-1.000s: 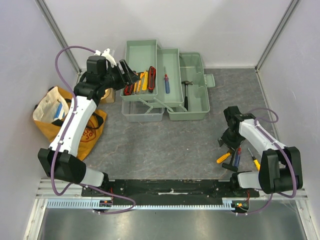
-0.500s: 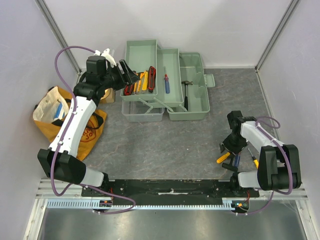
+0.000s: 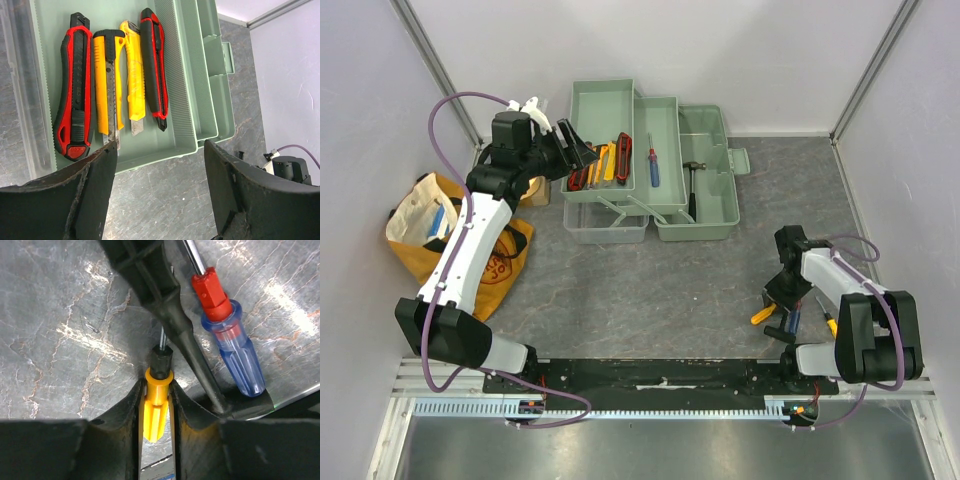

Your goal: Pack the tool kit

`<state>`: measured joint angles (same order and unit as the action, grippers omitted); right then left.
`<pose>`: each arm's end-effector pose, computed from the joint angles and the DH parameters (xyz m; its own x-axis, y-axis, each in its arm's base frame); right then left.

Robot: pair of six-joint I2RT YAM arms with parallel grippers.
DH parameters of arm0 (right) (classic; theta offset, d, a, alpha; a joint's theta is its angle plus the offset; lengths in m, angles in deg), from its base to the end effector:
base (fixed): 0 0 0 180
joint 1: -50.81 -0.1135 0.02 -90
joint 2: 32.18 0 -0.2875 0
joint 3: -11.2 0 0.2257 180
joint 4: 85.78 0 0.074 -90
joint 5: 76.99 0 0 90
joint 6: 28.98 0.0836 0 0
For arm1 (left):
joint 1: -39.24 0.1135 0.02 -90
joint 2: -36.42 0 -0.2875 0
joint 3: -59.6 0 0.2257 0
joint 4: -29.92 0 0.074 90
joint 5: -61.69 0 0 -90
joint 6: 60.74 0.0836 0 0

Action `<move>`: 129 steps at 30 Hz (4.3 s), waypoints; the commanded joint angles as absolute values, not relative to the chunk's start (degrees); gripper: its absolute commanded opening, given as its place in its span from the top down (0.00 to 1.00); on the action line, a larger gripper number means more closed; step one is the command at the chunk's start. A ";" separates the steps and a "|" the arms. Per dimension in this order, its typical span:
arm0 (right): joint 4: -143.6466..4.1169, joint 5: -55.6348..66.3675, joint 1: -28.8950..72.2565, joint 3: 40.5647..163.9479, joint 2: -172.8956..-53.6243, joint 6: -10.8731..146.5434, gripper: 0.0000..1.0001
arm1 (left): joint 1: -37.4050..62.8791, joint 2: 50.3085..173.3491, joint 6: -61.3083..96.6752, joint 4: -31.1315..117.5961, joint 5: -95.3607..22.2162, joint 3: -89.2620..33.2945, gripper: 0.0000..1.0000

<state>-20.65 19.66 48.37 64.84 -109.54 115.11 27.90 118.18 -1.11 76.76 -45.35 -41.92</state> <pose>0.1671 -0.0026 0.1462 -0.6182 0.7789 -0.1055 0.7856 0.6166 -0.0517 0.3170 -0.0886 0.4043 -0.6095 -0.3708 -0.7007 0.1573 0.8098 -0.5653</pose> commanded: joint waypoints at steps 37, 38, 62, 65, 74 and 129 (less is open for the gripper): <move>-47.08 13.36 19.35 134.45 -145.46 86.16 0.94 | 28.51 111.13 0.70 77.59 -42.81 -42.30 0.25; -46.11 13.18 18.91 135.42 -146.86 85.98 0.94 | 28.51 111.04 0.70 77.68 -42.90 -42.21 0.25; -25.47 43.47 19.78 130.53 -131.34 89.05 0.52 | 28.60 110.78 0.70 77.77 -43.16 -42.12 0.25; -21.42 49.99 22.32 121.84 -125.71 93.08 0.44 | 28.60 110.78 0.61 77.77 -43.25 -42.21 0.25; -18.07 42.64 35.07 95.46 -112.08 102.06 0.05 | 28.60 111.13 0.70 77.59 -44.04 -41.60 0.25; -32.92 15.73 45.45 66.79 -117.96 103.73 0.54 | 29.30 109.90 1.31 77.33 -41.93 -37.73 0.24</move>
